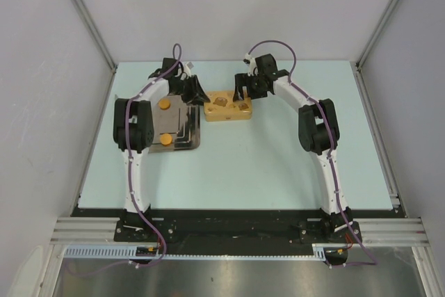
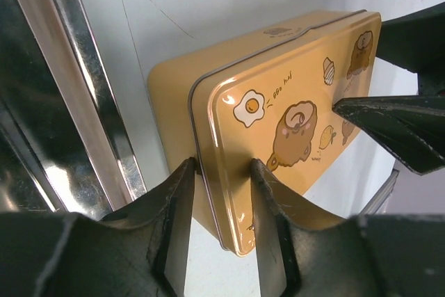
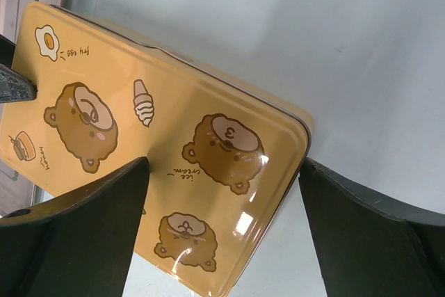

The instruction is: Pack the cookies

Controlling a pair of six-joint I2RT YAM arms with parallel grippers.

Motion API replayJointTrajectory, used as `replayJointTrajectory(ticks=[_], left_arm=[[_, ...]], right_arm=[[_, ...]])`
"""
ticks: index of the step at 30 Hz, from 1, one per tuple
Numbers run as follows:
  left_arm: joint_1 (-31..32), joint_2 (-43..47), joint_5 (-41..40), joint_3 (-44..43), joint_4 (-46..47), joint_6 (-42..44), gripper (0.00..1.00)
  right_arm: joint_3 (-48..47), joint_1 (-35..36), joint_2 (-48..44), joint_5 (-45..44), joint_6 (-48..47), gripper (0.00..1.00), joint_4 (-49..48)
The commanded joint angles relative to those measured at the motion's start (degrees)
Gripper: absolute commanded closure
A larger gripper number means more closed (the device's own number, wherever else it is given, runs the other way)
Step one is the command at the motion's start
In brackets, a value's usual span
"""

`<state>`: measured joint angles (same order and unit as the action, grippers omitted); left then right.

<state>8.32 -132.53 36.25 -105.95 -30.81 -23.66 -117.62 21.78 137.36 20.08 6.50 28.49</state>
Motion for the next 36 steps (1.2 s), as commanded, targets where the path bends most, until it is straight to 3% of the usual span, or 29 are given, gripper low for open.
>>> replayJointTrajectory(ticks=[1,5,9,15,20,30,36], left_arm=[[1.00,-0.81,-2.76,4.87,-1.71,2.65,0.70],[1.09,1.30,-2.41,7.77,-0.31,3.62,0.70],[1.09,3.85,-0.66,11.02,0.57,3.97,0.55],[1.00,7.98,1.28,15.06,1.80,4.06,0.48],[1.09,8.52,1.28,17.44,2.33,4.15,0.50],[1.35,7.63,-0.12,23.50,6.19,2.30,0.65],[1.44,8.43,-0.22,24.56,7.34,2.13,0.64]], right_arm=[[0.46,0.37,0.54,-2.58,-1.14,0.10,1.84],[1.96,0.46,-0.95,-3.29,-1.23,0.10,1.13],[2.66,0.72,-1.57,-4.08,-1.49,0.08,1.22],[2.84,0.81,-1.57,-4.61,-1.58,0.07,1.22],[2.84,0.98,-1.48,-4.61,-1.58,0.07,1.13],[3.01,1.16,-1.48,-5.05,-1.84,0.07,1.22],[3.63,1.07,-2.27,-5.13,-2.02,0.06,1.22]])
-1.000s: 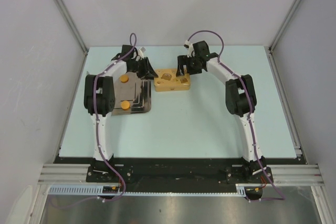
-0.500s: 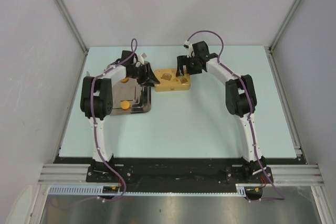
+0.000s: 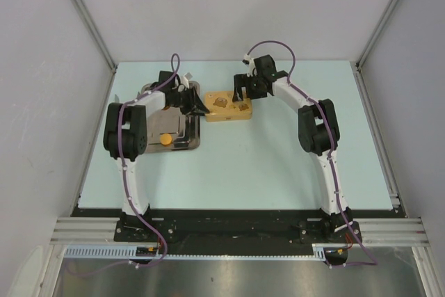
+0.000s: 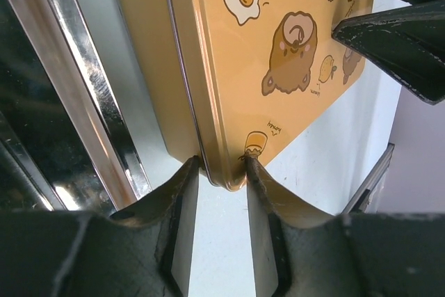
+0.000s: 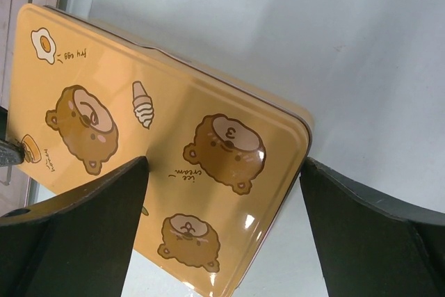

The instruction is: Pack the cookies

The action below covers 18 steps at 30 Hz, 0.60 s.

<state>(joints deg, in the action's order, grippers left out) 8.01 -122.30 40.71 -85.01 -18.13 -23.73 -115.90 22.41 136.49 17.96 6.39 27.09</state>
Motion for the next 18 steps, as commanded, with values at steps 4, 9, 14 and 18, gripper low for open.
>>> replayJointTrajectory(ticks=[4,9,14,18], left_arm=[[1.75,-0.05,-4.50,3.36,-5.86,2.98,0.56],[1.57,2.50,-4.76,2.14,-7.18,4.56,0.50],[1.57,5.40,-7.22,0.21,-8.24,7.28,0.48],[1.66,7.95,-9.50,-1.56,-9.29,9.13,0.46]], right_arm=[[3.04,0.18,-3.24,-2.40,-2.00,0.04,2.26],[4.80,-0.44,-7.36,-1.79,-1.91,0.03,2.26],[6.82,-1.06,-11.93,-1.61,-2.26,0.01,2.26],[9.19,-1.41,-15.72,-1.78,-2.35,0.01,1.91]])
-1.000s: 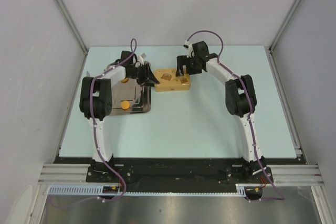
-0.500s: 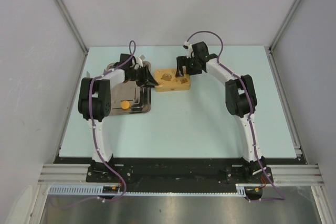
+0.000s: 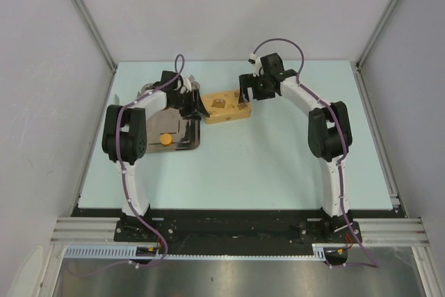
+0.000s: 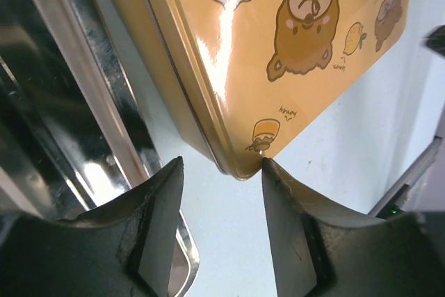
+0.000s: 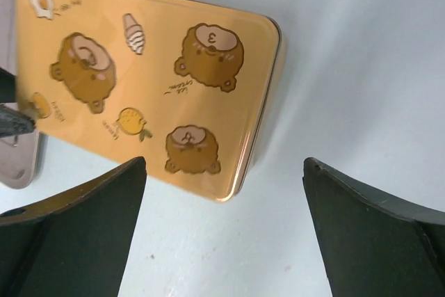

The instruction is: Pack the cookies

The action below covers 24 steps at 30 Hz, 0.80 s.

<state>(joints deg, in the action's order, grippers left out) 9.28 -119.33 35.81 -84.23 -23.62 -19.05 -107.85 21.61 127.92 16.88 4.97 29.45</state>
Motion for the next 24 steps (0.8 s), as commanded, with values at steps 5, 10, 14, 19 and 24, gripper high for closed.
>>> replayJointTrajectory(ticks=[5,10,14,19,24], left_arm=[[0.39,5.34,-5.67,-5.32,-4.68,5.34,0.44],[0.39,1.92,-5.75,-9.46,-6.70,5.69,0.44],[0.39,-0.90,-4.96,-12.27,-6.44,5.60,0.44],[0.74,-4.50,-5.13,-16.40,-7.32,5.51,0.44],[1.09,-6.79,-6.80,-18.69,-8.20,5.95,0.44]], right_arm=[[3.70,-0.86,-12.33,-0.89,-1.28,0.00,-0.62],[7.21,-0.86,-16.20,-1.33,-2.07,0.00,-0.28],[9.50,-1.13,-19.62,-2.03,-3.04,0.01,0.08],[12.49,-1.21,-23.23,-3.78,-4.53,0.00,-0.01],[17.31,-1.21,-27.63,-5.63,-4.80,0.00,-1.15]])
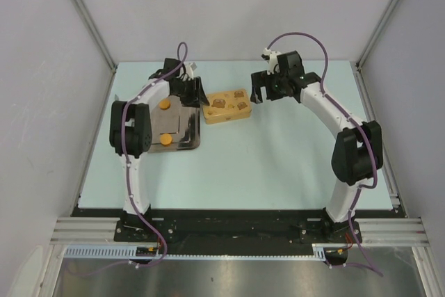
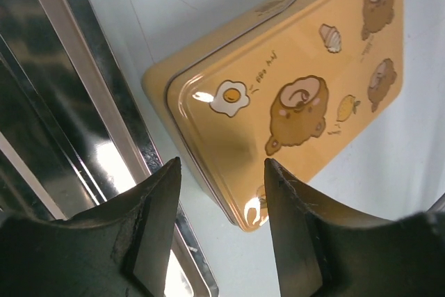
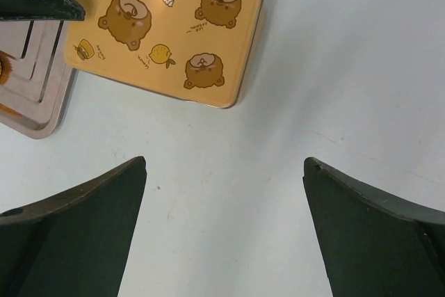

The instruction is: Pack the cookies

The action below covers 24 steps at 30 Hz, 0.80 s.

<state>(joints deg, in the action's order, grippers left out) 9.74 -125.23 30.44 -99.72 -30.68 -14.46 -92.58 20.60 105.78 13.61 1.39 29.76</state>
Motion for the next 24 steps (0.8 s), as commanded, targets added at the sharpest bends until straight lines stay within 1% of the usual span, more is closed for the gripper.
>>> replayJointTrajectory(ticks=[1,2,9,13,20,24], left_arm=[[0.63,-1.15,-1.61,-3.46,-1.14,1.45,0.44],[0.63,-1.42,-1.69,-4.07,-1.23,1.45,0.44],[1.42,-3.79,-3.54,-8.03,-2.19,2.77,0.44],[1.86,-6.16,-4.07,-11.89,-4.13,3.65,0.44],[2.22,-8.36,-4.60,-14.36,-5.09,4.00,0.44],[2.30,-8.02,-5.82,-14.97,-4.92,4.44,0.44]], right_arm=[[2.40,-0.38,-6.45,-2.96,-1.21,0.00,-1.54],[2.92,-0.39,-7.16,-3.23,-2.69,0.00,-1.63],[7.40,-0.56,-11.55,-5.60,-4.46,0.00,-1.72],[9.78,-0.65,-13.66,-7.71,-5.08,0.00,-1.55],[12.86,-0.74,-17.00,-10.35,-5.78,0.00,-1.72],[14.09,-0.65,-18.93,-12.02,-6.22,0.00,-2.16]])
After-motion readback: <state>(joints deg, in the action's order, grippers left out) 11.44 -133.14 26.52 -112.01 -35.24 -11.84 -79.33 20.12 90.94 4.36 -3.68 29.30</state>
